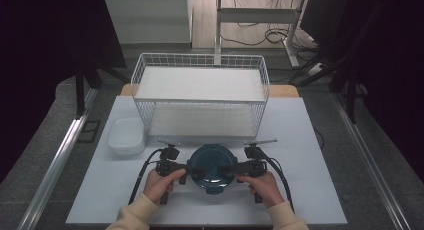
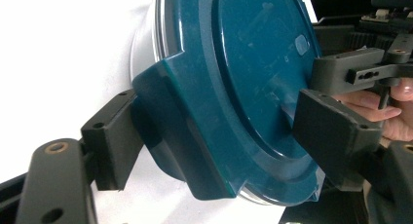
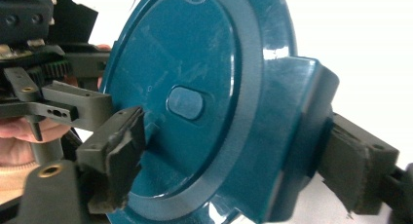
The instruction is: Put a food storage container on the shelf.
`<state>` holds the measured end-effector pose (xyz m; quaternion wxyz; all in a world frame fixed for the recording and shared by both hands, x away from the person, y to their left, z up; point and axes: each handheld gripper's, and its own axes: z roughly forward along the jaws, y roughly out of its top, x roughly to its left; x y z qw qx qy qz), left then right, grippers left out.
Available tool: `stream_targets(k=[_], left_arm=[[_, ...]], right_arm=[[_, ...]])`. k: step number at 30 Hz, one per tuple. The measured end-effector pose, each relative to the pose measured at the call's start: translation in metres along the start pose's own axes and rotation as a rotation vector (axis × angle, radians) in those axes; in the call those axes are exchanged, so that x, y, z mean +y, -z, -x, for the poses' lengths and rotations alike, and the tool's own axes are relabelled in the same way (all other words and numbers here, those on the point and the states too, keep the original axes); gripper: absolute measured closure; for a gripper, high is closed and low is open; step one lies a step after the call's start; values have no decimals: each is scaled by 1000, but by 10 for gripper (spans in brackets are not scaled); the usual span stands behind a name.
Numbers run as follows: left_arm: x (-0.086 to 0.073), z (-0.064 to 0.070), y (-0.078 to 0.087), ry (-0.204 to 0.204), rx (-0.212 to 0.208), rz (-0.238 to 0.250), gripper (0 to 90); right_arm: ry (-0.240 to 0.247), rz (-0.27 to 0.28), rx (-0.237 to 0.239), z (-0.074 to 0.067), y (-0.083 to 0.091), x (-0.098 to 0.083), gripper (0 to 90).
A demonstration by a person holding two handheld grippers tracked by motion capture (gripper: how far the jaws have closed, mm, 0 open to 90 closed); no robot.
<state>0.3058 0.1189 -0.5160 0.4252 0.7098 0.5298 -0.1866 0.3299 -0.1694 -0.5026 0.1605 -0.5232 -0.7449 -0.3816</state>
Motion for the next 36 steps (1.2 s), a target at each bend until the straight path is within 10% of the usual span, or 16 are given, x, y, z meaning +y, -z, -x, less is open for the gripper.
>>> stream_targets(k=[12, 36], left_arm=[[-5, 1, 7, 93, -15, 65, 325], [-6, 19, 28, 23, -30, 127, 406]], right_arm=[[-51, 42, 37, 5, 13, -4, 317], [42, 142, 6, -17, 36, -8, 375]])
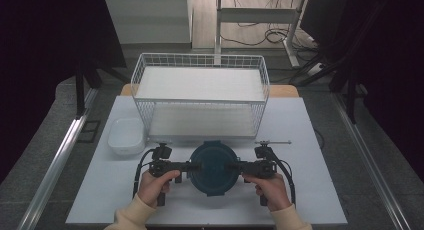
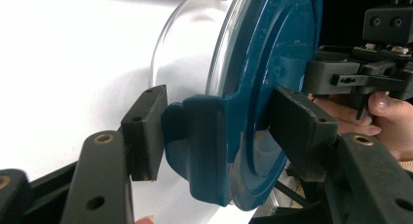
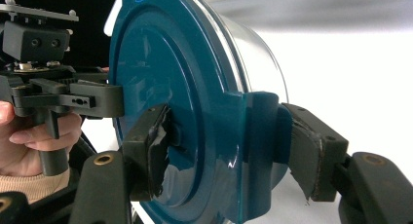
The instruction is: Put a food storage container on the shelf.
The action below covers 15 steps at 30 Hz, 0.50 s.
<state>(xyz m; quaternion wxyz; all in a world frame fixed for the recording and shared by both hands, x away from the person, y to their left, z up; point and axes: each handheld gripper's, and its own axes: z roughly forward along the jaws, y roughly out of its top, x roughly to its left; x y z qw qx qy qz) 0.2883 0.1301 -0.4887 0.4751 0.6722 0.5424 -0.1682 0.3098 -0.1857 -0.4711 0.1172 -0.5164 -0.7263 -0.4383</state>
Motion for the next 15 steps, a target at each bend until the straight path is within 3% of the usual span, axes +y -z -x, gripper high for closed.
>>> stream_targets(k=[6, 15], left_arm=[[1, 7, 7, -40, 3, 20, 406], [3, 14, 15, -66, 3, 45, 403]], right_arm=[[33, 18, 2, -9, 5, 2, 376], [72, 34, 2, -19, 9, 4, 377]])
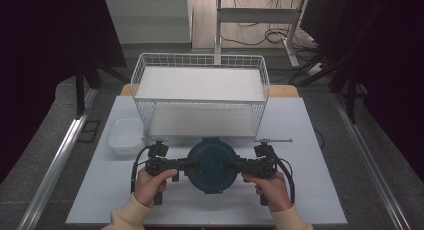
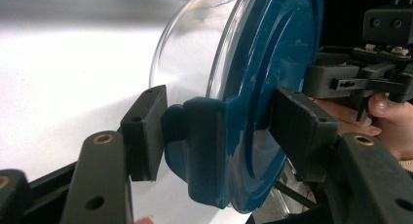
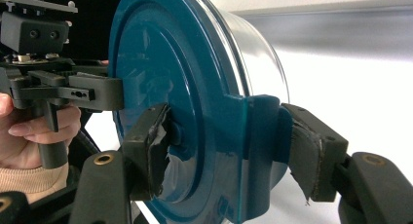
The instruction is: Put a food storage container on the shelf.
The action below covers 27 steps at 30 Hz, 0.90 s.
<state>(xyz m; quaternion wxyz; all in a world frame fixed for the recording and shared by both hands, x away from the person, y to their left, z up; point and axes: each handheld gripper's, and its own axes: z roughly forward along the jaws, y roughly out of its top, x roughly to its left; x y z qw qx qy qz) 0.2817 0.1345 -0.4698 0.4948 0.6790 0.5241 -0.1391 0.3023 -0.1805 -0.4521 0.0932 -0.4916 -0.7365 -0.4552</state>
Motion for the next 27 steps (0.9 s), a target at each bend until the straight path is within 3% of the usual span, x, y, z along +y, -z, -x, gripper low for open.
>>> stream_targets(k=[6, 17, 27], left_arm=[[1, 8, 6, -24, 2, 14, 403], [7, 14, 12, -31, -7, 26, 404], [29, 28, 19, -69, 1, 36, 405]], right_arm=[[28, 17, -4, -8, 7, 2, 376], [52, 31, -8, -16, 12, 9, 376], [69, 71, -5, -24, 22, 25, 376]])
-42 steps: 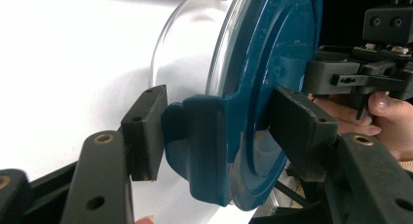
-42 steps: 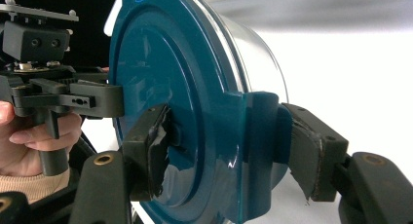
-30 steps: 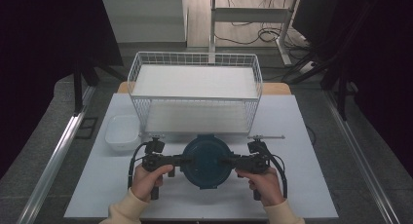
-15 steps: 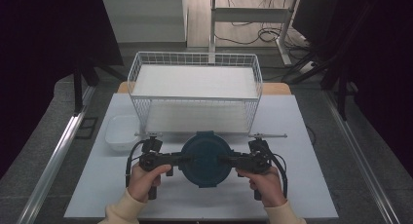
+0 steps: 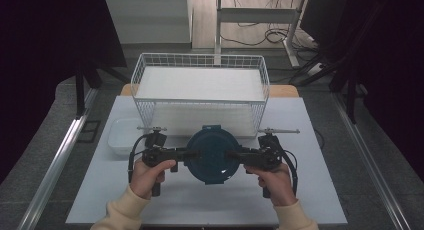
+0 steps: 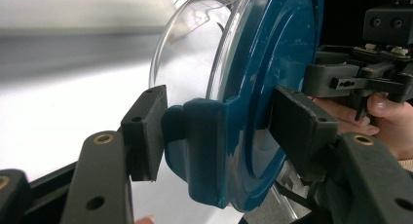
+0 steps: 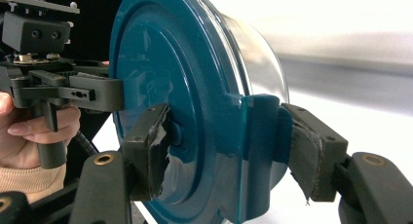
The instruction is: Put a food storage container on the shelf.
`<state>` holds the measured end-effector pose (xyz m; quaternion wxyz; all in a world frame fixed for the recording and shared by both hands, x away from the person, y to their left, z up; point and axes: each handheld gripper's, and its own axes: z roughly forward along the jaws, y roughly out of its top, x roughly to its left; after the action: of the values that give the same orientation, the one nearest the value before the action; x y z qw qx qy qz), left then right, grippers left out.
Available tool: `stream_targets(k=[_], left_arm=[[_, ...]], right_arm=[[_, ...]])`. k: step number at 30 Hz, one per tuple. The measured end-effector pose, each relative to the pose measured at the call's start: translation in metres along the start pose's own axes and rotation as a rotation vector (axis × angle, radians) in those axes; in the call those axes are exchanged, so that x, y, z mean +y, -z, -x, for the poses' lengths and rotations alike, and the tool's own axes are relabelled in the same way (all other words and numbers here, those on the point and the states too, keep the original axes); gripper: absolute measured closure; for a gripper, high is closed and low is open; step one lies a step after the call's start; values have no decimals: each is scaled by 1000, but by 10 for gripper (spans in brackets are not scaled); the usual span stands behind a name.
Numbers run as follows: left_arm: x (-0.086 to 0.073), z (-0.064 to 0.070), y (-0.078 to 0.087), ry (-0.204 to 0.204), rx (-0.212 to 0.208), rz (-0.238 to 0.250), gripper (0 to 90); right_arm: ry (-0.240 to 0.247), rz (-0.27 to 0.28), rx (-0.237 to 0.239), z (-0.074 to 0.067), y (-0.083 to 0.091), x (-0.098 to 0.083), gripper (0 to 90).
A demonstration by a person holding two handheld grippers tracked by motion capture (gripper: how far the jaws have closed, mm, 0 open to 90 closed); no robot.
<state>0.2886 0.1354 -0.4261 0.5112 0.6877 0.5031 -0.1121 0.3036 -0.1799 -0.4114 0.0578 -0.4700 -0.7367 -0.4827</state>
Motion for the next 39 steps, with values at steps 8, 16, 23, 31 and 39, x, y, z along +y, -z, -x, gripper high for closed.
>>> stream_targets(k=[8, 16, 23, 31, 39], left_arm=[[21, 6, 7, -24, 0, 9, 407], [39, 9, 15, -45, -6, 25, 407], [61, 17, 26, -65, -3, 30, 408], [83, 21, 32, -86, -9, 38, 407], [97, 22, 34, -86, -15, 39, 408]], right_arm=[[25, 27, 4, -5, 5, 20, 376], [51, 42, -1, -12, 7, 40, 376], [72, 56, 3, -21, 11, 61, 376], [95, 74, -3, -28, 14, 82, 376], [96, 69, -7, -30, 16, 98, 376]])
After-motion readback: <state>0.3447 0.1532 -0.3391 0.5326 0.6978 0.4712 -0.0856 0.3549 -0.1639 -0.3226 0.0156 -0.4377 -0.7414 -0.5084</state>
